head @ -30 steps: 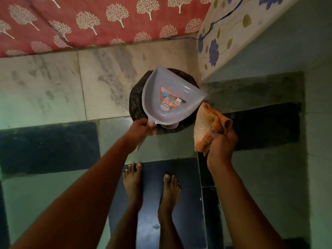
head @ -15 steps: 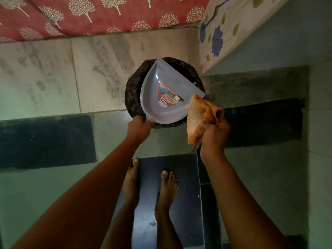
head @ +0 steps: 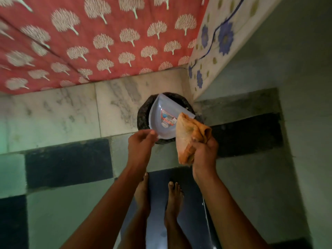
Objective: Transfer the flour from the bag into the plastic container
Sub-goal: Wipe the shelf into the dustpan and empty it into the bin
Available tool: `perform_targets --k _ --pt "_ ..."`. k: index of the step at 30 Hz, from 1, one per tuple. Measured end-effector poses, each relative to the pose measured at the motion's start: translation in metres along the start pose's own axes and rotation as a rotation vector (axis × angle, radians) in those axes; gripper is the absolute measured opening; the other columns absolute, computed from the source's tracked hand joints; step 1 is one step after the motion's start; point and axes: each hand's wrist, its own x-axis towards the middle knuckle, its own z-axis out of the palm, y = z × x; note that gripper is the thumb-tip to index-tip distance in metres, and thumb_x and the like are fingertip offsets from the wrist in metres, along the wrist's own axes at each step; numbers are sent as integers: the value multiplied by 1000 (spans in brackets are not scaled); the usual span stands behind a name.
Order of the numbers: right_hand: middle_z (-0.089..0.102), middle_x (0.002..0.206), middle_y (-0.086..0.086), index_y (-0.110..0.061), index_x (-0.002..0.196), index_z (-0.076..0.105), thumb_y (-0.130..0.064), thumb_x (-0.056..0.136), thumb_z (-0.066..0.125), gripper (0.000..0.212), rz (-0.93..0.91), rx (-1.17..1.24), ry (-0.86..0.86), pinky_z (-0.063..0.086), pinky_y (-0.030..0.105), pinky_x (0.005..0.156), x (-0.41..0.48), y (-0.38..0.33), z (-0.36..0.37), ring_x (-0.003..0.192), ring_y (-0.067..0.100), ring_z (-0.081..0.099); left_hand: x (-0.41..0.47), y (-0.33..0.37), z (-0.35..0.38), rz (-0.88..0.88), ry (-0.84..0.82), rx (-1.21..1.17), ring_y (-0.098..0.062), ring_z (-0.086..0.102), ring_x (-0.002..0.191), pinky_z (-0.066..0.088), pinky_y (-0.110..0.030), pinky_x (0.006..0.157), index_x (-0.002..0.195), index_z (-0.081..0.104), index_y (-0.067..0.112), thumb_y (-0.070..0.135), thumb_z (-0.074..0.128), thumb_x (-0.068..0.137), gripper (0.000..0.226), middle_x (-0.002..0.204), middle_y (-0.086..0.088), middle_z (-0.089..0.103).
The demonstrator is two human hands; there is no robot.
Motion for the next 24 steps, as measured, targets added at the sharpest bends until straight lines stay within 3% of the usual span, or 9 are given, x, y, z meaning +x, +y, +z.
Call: perform_targets --k 3,7,10,14,18,21,24 --pt "73 104 -11 -33 101 72 10 86 57 48 -85 -15 -85 52 40 94 -58 -42 -5 102 14 68 -61 58 -26 18 -129 -77 -23 75 90 59 -32 84 98 75 5 16 62 97 18 90 -12 78" --pt "68 90 2 -7 114 65 4 90 54 28 -167 -96 -201 56 33 70 -122 -92 -17 76 21 64 -125 125 -56 9 -232 -107 -21 75 92 58 -28 82 99 75 6 19 58 99 21 92 -10 79" --pt "70 93 3 -20 110 71 -17 85 63 27 -257 -128 -145 54 44 81 -180 -132 -29 81 25 64 -185 181 -80 11 -312 -117 -26 76 92 62 -32 82 105 72 2 18 55 101 23 98 -15 77" --pt "75 104 -8 -34 107 72 7 87 59 47 -389 -99 -141 56 29 93 -246 -174 -50 101 7 69 -249 238 -101 -59 -421 -184 -30 77 90 63 -40 81 108 69 2 22 56 100 25 103 -18 76" --pt "71 116 -12 -28 123 69 -1 92 62 42 -525 -126 -125 54 26 98 -306 -202 -73 111 2 64 -309 282 -115 -39 -548 -180 -37 75 94 61 -48 86 109 70 2 35 64 95 36 103 -21 76" --pt "68 123 -10 -28 129 63 4 90 62 51 -635 -171 -81 51 20 100 -334 -218 -89 117 5 62 -344 306 -113 28 -596 -126 -41 75 92 61 -53 85 110 66 -1 25 71 92 32 103 -25 74" --pt "66 131 -2 -18 135 62 8 89 60 53 -725 -181 -32 50 24 103 -350 -233 -107 122 7 61 -366 323 -103 126 -639 -40 -35 76 81 64 -46 76 100 66 -7 10 71 91 20 91 -23 75"
